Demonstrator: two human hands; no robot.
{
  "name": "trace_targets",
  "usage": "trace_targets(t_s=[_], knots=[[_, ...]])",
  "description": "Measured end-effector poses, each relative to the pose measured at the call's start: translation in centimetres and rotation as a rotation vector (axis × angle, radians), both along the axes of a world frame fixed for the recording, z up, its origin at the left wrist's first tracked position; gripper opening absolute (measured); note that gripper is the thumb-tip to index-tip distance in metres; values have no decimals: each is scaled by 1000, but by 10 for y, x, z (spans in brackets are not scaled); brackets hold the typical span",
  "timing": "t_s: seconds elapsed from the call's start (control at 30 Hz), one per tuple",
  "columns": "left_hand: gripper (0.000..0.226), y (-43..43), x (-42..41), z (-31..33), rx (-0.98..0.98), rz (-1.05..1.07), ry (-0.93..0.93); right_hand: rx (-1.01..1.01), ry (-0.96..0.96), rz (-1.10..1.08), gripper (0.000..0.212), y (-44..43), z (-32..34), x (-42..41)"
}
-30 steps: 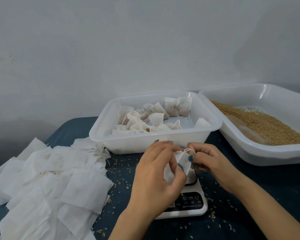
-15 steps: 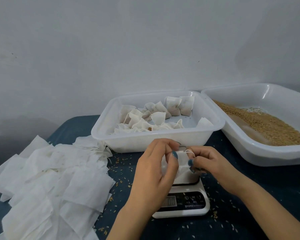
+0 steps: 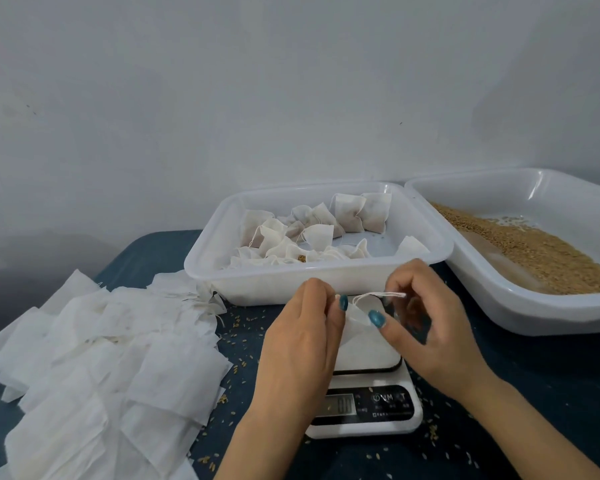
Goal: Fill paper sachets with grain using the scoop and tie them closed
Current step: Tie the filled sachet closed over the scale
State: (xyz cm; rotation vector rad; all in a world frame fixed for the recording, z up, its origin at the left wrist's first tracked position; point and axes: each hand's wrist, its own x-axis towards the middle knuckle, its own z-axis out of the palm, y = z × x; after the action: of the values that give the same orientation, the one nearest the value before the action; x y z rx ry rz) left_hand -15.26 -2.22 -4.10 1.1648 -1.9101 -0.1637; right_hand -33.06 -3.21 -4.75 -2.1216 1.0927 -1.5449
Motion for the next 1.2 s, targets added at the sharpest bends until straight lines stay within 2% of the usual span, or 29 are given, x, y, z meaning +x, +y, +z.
trace_targets(t_s=[0.03,0.1,0.23,0.4,0.53,0.63,0.77,0.87,1.03,1.2], knots=[[25,0,0,0,1,3,3,-97,51,-37,22,2,0,2],[27,0,-1,0,-5,8,14,-165,134,-36,25,3,-1,6],[29,-1,-2,0,-26,0,27,-112,256,-19,29,2,-8,12],[31,-2,-2,-3,-24,-22,28,-35,154,14,25,0,-8,12],[44,-3,2,-6,100,-66,62,-57,106,37,17,-2,-6,12],[49,-4,7,-7,142,-67,-67,-46,32,27,6,-2,-2,8],[61,-8,8,-6,175,-106,-123,-48,-15,7,6,-3,-2,3],[51,-10,11,-6,165,-92,-131,-64,3,0,20,-3,-2,2],[29,-10,15,-4,213,-106,-138,-124,37,-5,14,-4,-1,4],[34,-11,12,-1,304,-140,-53,-110,53,29,20,0,0,7]])
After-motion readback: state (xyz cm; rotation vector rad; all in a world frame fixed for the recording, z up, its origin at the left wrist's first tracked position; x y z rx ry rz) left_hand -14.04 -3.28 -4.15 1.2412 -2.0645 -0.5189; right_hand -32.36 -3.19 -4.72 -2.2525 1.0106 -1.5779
